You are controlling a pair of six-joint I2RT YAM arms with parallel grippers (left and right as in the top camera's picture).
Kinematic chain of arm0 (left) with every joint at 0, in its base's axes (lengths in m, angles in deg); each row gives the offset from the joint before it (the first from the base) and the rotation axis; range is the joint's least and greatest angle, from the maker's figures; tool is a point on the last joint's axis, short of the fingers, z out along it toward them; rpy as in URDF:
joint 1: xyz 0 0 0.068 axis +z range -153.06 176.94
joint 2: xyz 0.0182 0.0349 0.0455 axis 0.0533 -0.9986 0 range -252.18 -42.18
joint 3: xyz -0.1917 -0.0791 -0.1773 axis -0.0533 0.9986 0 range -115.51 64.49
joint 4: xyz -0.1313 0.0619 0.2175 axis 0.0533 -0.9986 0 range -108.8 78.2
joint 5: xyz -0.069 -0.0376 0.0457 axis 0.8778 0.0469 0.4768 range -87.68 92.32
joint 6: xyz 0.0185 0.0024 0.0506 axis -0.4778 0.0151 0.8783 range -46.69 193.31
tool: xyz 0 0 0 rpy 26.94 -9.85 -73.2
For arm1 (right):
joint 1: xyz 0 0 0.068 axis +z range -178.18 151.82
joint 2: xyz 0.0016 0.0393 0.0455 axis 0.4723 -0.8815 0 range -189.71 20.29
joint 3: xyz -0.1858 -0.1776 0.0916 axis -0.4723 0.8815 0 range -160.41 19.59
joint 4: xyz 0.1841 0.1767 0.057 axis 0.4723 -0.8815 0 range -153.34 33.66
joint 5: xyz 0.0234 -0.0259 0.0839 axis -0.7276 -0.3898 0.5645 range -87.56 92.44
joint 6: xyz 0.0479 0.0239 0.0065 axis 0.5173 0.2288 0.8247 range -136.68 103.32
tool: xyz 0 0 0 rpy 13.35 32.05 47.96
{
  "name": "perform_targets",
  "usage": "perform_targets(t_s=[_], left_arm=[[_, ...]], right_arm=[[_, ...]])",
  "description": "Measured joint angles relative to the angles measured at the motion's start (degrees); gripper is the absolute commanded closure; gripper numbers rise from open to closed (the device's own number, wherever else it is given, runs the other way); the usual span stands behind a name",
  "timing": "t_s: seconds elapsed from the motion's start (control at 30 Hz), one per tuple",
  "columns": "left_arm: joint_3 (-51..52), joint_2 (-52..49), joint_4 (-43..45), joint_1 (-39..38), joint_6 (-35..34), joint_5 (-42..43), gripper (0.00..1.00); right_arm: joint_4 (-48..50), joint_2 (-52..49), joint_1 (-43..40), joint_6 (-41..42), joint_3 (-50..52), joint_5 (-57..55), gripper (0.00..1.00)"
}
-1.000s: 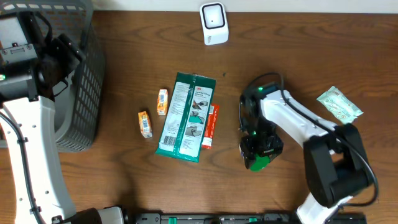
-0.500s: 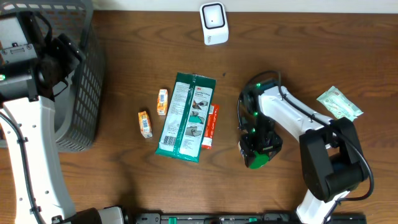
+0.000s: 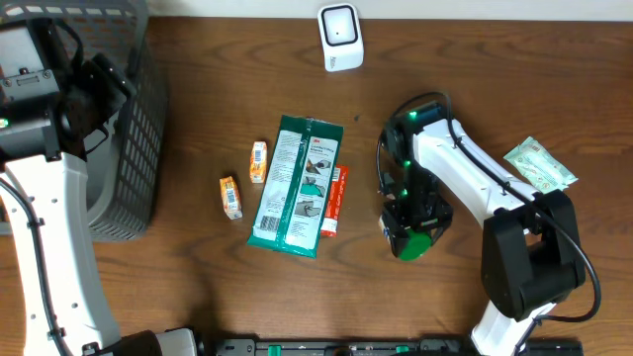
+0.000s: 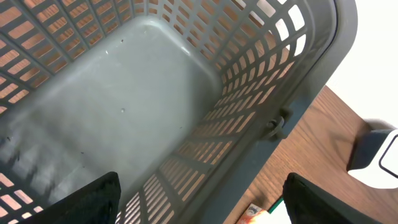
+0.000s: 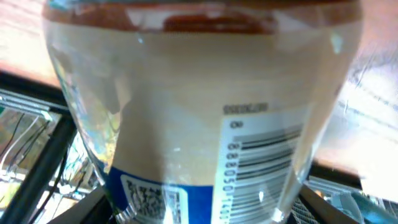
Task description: Scan the item barcode
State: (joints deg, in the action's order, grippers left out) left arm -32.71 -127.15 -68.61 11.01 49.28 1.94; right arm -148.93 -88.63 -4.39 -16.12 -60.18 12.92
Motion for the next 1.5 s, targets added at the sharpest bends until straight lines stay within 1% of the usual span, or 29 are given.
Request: perform_targets(t_s=[0.2,0.37,0.63,0.7,0.8,0.93,1.13,1.27,1.33,1.4,1.5], left_arm=[[0.0,0.0,0.0,0.0,0.0,0.0,0.16],[0.0,0.0,0.0,0.0,0.0,0.0,0.16],[0.0,0.0,1.57,-0.02,0.0,0.0,0.16],[0.0,0.0,1.64,0.0,0.0,0.0,0.16],[0.0,0.0,1.64,0.0,0.0,0.0,0.16],[0.0,0.0,1.62,0.0,0.0,0.0,0.16],[0.0,0.0,1.62,-0.02,0.0,0.0,0.16],[0.0,0.0,1.66,-0.02,0.0,0.0,0.16],[0.0,0.0,1.62,-0.02,0.0,0.0,0.16],[0.0,0.0,1.62,0.0,0.0,0.0,0.16],[0.0,0.0,1.62,0.0,0.0,0.0,0.16]], right_arm=[[0.87,0.0,0.0,-1.64,0.0,0.57,0.64],[1.16,0.0,0.0,-5.49,0.0,3.76,0.63],[1.51,0.0,0.0,-7.13,0.0,5.05,0.61],[3.3,0.0,0.0,-7.15,0.02,5.16,0.58],[7.34,0.0,0.0,-7.26,0.2,4.98,0.55],[14.4,-0.17,0.0,-6.84,0.85,2.29,0.55],[19.76,-0.2,0.02,-6.82,1.95,-2.49,0.51],[24.39,-0.22,0.0,-6.73,3.41,-6.73,0.36],[25.94,-0.22,0.0,-7.08,3.93,-7.89,0.23],[26.69,-0.22,0.0,-7.65,4.22,-8.7,0.02],[27.15,-0.22,0.0,-8.35,4.31,-9.35,0.01]])
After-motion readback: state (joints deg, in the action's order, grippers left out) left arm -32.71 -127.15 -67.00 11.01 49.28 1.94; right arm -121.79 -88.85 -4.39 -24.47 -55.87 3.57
